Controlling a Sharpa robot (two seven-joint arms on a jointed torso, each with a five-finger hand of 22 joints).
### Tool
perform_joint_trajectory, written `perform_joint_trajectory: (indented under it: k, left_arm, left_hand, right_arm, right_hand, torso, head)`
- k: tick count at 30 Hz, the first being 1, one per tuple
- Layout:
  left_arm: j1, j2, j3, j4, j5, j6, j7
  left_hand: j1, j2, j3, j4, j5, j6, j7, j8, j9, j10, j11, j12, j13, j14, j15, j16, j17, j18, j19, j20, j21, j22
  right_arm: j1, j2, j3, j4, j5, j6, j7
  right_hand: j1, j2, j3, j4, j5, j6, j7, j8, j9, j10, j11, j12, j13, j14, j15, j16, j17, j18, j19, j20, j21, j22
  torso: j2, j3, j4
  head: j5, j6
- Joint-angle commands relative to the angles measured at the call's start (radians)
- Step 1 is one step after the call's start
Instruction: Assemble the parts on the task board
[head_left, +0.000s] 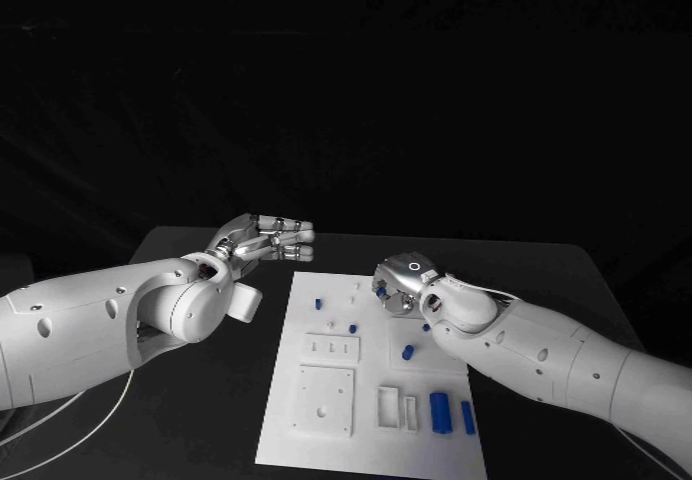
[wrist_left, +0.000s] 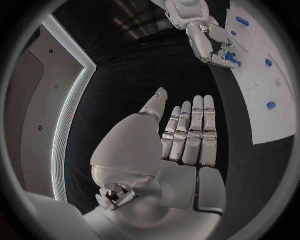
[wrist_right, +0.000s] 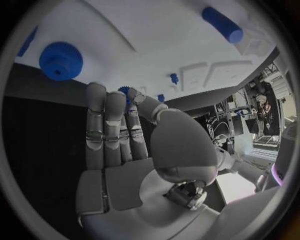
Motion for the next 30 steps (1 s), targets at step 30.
perform_joint_trajectory:
  k: [30]
  left_arm:
    - [0.018, 0.026, 0.002, 0.002, -0.006, 0.018, 0.004]
  left_hand:
    - [-0.007, 0.002, -0.003, -0.005, 0.003, -0.002, -0.001, 0.005, 0.001, -0.006, 0.003, 0.002, 0.001, -0.002, 0.005, 0.005, 0.001, -0.006, -0.007, 0.001, 0.004, -0.002]
  right_arm:
    - [0.018, 0.137, 0.001, -0.111, -0.031, -0.066, -0.066]
  right_hand:
    - [0.007, -0.001, 0.003, 0.001, 0.001, 0.005, -0.001, 0.000, -0.001, 0.037, -0.035, 0.002, 0.003, 0.002, -0.005, -0.012, 0.006, 0.021, 0.005, 0.001, -0.036, 0.041]
  torso:
    - [0.023, -0.0103, 0.0188]
  head:
    - [0.008, 0.033]
